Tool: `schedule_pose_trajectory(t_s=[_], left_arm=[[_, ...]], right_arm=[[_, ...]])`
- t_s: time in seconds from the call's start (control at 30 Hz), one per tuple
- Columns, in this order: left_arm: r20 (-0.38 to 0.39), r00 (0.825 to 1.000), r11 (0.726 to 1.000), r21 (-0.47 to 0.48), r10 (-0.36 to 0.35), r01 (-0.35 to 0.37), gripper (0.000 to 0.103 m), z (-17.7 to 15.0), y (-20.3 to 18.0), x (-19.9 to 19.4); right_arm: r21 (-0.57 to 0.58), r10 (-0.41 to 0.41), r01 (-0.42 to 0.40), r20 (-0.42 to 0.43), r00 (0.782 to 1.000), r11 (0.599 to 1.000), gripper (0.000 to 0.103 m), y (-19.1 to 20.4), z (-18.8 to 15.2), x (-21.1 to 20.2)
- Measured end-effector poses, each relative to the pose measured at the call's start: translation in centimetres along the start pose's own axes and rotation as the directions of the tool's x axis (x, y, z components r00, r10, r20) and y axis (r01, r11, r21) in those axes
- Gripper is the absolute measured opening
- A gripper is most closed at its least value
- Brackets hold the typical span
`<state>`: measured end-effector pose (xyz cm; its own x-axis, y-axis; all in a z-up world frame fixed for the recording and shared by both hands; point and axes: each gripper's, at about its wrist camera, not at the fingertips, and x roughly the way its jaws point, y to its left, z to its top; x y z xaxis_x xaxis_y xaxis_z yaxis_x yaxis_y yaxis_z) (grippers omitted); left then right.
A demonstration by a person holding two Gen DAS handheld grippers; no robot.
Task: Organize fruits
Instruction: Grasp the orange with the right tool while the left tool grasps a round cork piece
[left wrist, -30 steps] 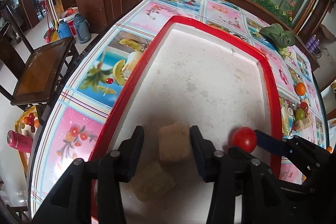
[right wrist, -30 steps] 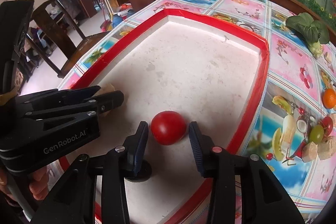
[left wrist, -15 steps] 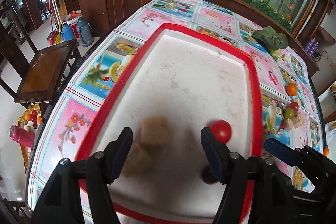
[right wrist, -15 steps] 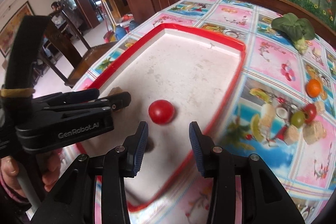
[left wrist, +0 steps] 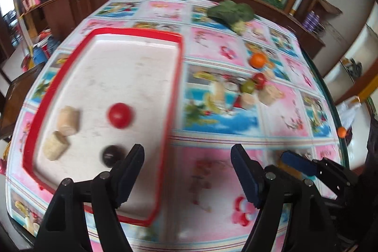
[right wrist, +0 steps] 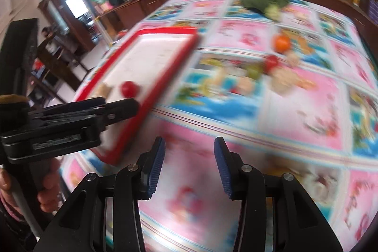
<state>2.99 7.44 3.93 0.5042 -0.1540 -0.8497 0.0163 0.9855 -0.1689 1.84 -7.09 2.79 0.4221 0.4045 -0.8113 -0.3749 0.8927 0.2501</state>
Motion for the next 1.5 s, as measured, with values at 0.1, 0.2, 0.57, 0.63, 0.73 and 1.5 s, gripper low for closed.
schedule_pose_trajectory(t_s=[0.1,0.2,0.57,0.63,0.73,1.5], left_arm=[[-0.020,1.000,0.998,0.058,-0.020,0.022,0.079,-0.5,-3.1,0.6],[-0.050,0.998,0.995,0.098,-0.030,0.035,0.080,-0.9,-5.6,1.5],[-0.110,0.994,0.993,0.108,-0.026,0.038,0.080,-1.8,-10.2,3.9],[-0.118,0.993,0.995,0.094,-0.020,0.031,0.080,-1.9,-10.3,4.2],[-0.129,0.992,0.997,0.075,-0.009,0.019,0.080,-2.0,-10.4,4.8],[-0.001,0.998,0.998,0.014,0.055,-0.055,0.080,2.5,-8.5,6.4]], right_arm=[[0.074,-0.052,0.050,0.017,0.999,0.996,0.042,-3.9,-1.4,-1.7],[0.165,-0.115,0.106,0.046,0.992,0.981,0.043,-8.6,-2.6,-4.1],[0.404,-0.440,0.374,0.083,0.894,0.835,0.044,-26.1,-5.5,-12.9],[0.415,-0.460,0.396,0.064,0.885,0.819,0.046,-28.2,-5.7,-13.2],[0.385,-0.478,0.429,0.037,0.878,0.817,0.046,-29.9,-5.5,-12.5],[0.179,-0.255,0.233,0.108,0.961,0.956,0.033,-24.8,-3.3,-10.1]])
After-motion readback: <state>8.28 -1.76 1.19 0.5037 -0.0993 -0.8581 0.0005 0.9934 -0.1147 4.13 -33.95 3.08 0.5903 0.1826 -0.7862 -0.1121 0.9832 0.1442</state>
